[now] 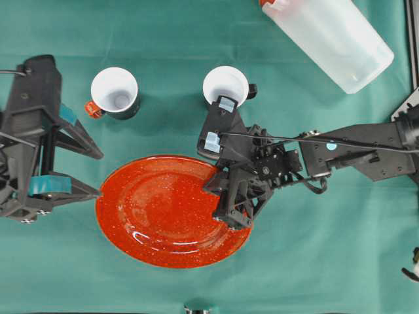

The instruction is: 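Lay the plate flat with the right gripper and open it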

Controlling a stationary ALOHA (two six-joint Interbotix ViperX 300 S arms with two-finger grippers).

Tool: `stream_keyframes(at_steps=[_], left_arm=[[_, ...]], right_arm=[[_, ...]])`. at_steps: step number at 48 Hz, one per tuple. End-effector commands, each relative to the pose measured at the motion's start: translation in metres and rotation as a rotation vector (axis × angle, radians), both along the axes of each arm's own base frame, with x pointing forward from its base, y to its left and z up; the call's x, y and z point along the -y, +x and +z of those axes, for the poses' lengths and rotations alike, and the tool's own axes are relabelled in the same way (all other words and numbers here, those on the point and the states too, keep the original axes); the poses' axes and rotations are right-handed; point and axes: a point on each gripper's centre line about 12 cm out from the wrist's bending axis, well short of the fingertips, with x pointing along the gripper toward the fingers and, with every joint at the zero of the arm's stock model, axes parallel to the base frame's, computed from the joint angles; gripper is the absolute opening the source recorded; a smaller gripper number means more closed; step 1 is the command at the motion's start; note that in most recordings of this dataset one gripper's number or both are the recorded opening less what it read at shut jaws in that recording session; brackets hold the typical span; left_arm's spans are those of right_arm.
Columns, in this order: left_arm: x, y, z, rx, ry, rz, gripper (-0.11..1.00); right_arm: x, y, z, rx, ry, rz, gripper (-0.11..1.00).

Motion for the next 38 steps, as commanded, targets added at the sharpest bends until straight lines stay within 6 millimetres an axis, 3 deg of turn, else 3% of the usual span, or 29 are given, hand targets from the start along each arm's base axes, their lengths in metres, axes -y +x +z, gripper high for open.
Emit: stream_keyframes(at_steps=[1,11,23,38], left_arm=[[-0.001,0.002,0.017,0.053,-0.01,0.004,0.8],[0.0,0.007,0.033,0.13,-0.025,-0.001,0.8],[0.001,0.008,0.037,0.167,-0.011,-0.018,0.8],[0.001,0.008,0.037,0.164,-0.006,-0.02,0.8]], right_arm=[[0.0,-0.001,-0.006,-0.034,-0.03,0.013,0.1],[-0.001,-0.004,-0.019,-0.103,-0.045,0.016,0.1],[-0.002,0.008,-0.007,0.022,0.016,-0.009,0.1],[0.005,0.01,-0.005,0.025,0.019,-0.03,0.1]])
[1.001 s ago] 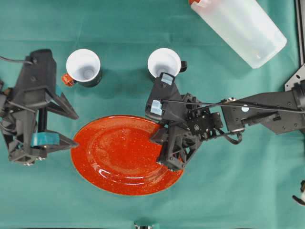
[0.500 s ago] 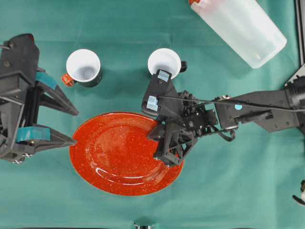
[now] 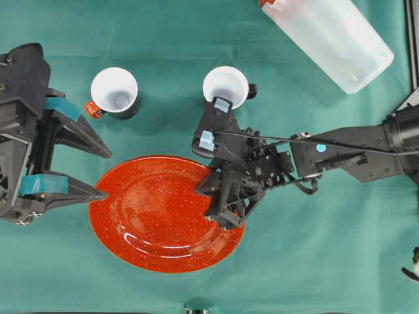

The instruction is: 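Lay the plate flat with the right gripper and open it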

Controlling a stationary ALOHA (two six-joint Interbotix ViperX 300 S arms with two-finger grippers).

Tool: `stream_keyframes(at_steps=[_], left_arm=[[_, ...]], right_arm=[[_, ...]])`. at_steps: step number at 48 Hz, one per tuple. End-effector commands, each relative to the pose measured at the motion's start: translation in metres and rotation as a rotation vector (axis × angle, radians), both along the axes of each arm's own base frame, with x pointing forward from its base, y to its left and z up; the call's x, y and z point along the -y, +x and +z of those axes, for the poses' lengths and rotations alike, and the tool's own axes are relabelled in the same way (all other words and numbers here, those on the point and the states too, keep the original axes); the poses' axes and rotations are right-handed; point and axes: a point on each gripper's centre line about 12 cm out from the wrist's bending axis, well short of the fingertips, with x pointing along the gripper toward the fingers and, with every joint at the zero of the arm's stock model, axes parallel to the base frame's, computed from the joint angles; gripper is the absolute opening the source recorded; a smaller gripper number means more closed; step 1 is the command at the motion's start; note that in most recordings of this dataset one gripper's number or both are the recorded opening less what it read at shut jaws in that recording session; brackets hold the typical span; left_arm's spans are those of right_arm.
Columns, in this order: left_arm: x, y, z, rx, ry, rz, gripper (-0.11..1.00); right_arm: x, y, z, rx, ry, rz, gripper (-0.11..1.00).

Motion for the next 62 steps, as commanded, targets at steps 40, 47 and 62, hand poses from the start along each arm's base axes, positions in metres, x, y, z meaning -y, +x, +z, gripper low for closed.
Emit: stream_keyframes(at_steps=[40,47,62], left_arm=[[-0.001,0.0,0.012,0.034,-0.002,-0.001,0.8],[-0.001,-0.002,0.011,0.03,-0.001,-0.001,0.8],[-0.003,-0.006,0.012,0.037,-0.004,0.001,0.8]], right_arm=[[0.011,-0.012,0.028,-0.012,-0.047,0.0,0.55],[0.018,-0.018,0.06,0.063,-0.056,0.0,0.55],[0.027,-0.032,0.116,0.204,-0.099,0.005,0.74]])
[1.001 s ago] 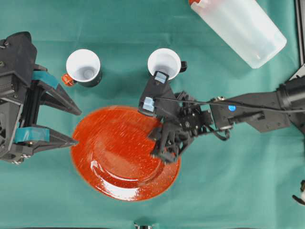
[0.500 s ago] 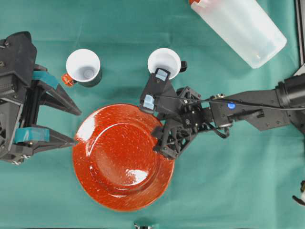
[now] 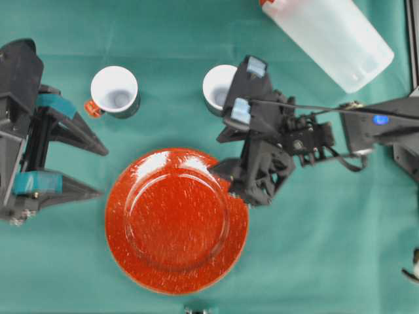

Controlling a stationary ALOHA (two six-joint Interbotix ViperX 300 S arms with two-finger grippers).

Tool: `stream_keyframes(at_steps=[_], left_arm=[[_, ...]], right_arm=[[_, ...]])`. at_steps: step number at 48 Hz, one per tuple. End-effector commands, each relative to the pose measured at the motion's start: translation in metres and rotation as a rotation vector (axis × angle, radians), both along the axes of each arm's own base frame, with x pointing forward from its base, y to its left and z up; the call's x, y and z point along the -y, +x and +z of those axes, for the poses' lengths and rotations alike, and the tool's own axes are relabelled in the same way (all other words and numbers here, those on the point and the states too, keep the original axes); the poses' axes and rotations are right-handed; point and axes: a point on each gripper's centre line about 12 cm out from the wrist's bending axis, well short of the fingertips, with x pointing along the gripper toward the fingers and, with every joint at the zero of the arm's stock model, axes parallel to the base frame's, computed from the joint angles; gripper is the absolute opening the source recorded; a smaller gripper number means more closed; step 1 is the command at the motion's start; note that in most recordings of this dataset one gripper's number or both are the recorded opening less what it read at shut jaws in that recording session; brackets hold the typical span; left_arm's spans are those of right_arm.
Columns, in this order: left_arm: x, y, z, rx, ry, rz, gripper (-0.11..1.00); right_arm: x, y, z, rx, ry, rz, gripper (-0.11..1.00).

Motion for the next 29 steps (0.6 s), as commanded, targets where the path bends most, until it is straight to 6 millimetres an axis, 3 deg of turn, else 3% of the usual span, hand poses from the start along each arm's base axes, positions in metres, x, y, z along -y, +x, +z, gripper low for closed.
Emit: stream_keyframes(at_steps=[1,14,29], left_arm=[[-0.002,-0.001,0.008,0.029,-0.003,0.002,0.8],[-0.007,-0.007,0.011,0.045,0.003,0.008,0.8],[-0.017,-0.016,0.023,0.111,0.083,-0.017,0.8]], right_arm=[[0.003,-0.004,0.029,0.075,-0.006,0.002,0.75],[0.013,-0.02,0.063,0.167,-0.106,0.014,0.75],[0.031,-0.054,0.107,0.262,-0.237,-0.003,0.75]])
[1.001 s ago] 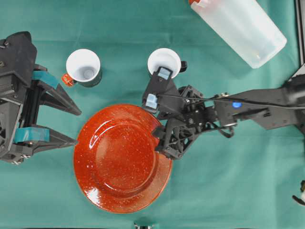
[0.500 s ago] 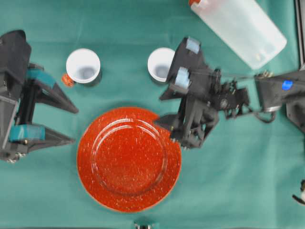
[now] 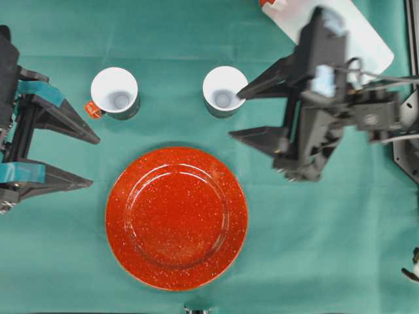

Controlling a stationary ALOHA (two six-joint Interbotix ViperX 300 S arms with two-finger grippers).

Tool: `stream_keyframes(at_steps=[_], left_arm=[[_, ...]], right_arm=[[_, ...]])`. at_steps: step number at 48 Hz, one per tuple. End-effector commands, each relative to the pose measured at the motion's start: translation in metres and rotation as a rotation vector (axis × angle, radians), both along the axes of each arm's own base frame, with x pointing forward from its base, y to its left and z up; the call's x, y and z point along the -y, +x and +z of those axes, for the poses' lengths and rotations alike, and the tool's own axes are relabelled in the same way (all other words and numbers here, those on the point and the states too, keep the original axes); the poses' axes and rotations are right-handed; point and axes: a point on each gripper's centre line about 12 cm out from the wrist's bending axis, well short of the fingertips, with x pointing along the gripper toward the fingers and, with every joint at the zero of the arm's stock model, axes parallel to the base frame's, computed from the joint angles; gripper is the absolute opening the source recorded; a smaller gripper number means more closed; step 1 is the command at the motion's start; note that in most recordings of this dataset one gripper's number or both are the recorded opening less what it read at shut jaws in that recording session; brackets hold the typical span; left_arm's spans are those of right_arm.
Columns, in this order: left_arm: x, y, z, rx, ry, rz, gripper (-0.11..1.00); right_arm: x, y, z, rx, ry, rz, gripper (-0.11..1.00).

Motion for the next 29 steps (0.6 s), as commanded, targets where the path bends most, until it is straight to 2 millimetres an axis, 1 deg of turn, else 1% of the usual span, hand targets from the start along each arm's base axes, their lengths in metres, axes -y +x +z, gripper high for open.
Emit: stream_keyframes(at_steps=[1,8,14,19,29], left_arm=[[-0.007,-0.004,0.012,0.048,0.018,0.006,0.8],[-0.018,-0.008,0.019,0.079,0.046,0.029,0.8],[-0.029,-0.014,0.024,0.108,0.076,0.051,0.8],[-0.035,-0.019,0.028,0.13,0.109,0.052,0.8],[-0.047,-0.031,0.033,0.164,0.145,0.083,0.8]], right_arm=[[0.006,-0.013,0.027,0.067,-0.031,-0.011,0.75],[0.018,-0.035,0.039,0.058,-0.092,-0.054,0.75],[0.026,-0.05,0.041,0.027,-0.129,-0.091,0.74],[0.032,-0.063,0.045,0.02,-0.14,-0.114,0.74],[0.039,-0.085,0.05,-0.009,-0.191,-0.125,0.74]])
